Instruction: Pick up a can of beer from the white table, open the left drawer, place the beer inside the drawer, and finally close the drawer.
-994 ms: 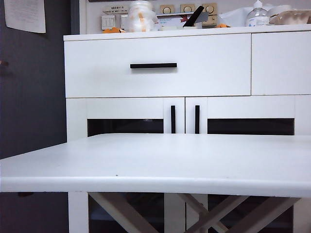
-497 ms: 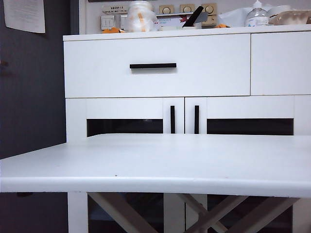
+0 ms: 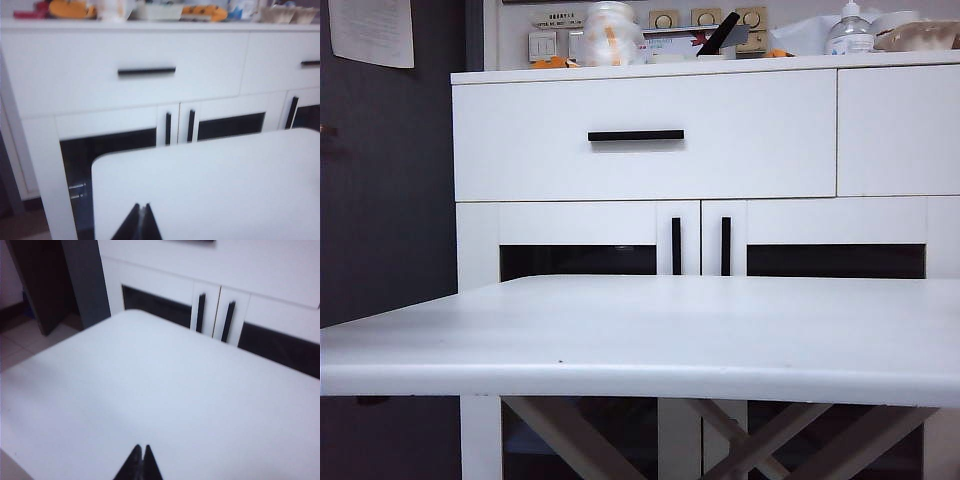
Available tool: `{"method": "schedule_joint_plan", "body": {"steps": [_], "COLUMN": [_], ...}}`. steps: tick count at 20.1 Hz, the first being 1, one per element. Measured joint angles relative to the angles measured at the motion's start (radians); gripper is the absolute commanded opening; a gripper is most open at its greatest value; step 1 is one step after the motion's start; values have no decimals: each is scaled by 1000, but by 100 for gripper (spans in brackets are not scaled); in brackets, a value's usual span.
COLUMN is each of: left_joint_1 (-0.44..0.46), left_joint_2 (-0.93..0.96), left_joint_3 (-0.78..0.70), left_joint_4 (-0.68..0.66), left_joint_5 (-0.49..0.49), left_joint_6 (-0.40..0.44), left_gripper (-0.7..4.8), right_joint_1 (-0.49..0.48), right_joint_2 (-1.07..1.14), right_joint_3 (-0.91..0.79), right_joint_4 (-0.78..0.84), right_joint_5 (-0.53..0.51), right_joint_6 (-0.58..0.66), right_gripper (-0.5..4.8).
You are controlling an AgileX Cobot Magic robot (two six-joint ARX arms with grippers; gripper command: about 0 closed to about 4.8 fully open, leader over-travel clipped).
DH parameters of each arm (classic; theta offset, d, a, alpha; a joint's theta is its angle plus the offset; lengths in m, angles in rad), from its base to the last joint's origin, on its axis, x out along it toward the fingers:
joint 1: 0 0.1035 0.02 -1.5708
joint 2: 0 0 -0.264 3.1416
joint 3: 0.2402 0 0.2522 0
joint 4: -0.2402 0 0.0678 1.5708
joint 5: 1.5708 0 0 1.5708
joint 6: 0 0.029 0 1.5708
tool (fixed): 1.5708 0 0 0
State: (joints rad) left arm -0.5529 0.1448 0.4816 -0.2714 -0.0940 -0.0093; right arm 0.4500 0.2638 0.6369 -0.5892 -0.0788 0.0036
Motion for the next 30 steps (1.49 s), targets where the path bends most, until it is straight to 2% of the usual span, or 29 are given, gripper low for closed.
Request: {"method": "schedule_joint_plan", "body": {"steps": [4,9,11,15,17,22,30], "left_joint_1": [0,31,94,352,407,416,416], "left_joint_2": [-143,-141,-141,-141,-141,-141,-141], "left_joint_3": [-130,-164,-193,-277,-319,-470,-474], "left_joint_4": [4,-29,-6,57,101,357,297], "left_joint_5": [-5,-34,-19,145,175,181,161], "left_joint_6": [-6,8,9,-21,-32,-29,2], "left_gripper": [-6,-6,-6,-6,-6,-6,-6], "right_joint_1": [0,0,0,0,0,0,0], "right_joint_2": [0,-2,-2,-9,-9,-9,-8], "right_joint_3": [0,0,0,0,0,0,0], "right_joint_4": [-16,-23,-23,-23,-24,-24,-24], "right_joint_5": [6,7,9,8,7,7,7], "right_joint_6": [0,0,0,0,0,0,0], "right_gripper": [-5,-5,-5,-5,-5,-5,-5]}}
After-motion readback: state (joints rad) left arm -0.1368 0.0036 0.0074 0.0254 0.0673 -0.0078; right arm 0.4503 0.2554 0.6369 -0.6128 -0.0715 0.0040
